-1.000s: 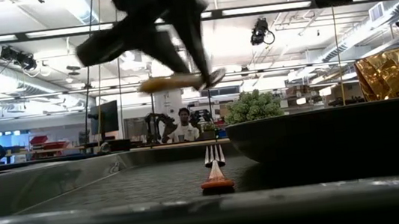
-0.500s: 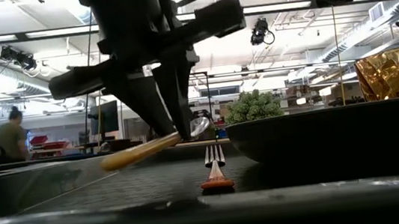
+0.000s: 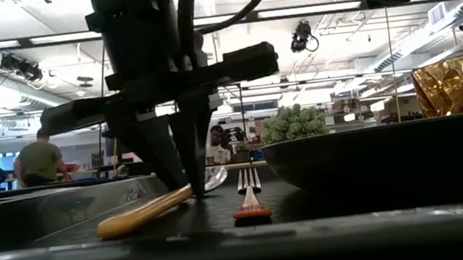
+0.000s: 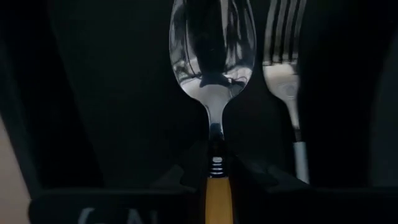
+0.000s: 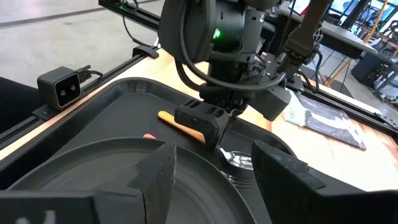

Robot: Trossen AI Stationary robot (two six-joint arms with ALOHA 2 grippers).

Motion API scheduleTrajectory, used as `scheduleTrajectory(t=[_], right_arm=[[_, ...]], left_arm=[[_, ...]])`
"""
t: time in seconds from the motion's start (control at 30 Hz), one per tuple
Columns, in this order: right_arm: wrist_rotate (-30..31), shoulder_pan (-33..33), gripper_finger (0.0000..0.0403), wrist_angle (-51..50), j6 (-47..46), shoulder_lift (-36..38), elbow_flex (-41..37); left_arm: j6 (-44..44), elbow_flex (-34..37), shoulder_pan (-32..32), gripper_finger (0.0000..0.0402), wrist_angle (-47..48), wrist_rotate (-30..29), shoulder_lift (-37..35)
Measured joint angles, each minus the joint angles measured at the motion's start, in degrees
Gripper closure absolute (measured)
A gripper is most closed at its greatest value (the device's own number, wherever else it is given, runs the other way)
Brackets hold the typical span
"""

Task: Pick and place plate/cup/fork/spoon on tray
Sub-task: Put the orange spoon to the left of the orange fork on the black tray

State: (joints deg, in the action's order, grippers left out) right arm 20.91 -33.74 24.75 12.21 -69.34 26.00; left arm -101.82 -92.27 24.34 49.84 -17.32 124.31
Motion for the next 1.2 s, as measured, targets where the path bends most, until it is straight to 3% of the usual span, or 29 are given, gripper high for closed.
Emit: scheduleTrajectory(t=[0.5,0.97,1.2], right_arm=[[-0.11,0.0,0.0188,0.04,-0.02,0.0,0.0],[-0.11,0.0,0.0188,0.02,-0.04,0.0,0.0],[-0.11,0.0,0.0188,0.02,-0.04,0.0,0.0]], left_arm=[[0.28,0.02,-0.07,0.0259,-0.01,1.33,0.09],[1.99,-0.06,-0.05,0.0255,-4.0,9.43,-0.04],[3.43,-0.06,-0.13,0.0257,-3.87,9.06,-0.22]])
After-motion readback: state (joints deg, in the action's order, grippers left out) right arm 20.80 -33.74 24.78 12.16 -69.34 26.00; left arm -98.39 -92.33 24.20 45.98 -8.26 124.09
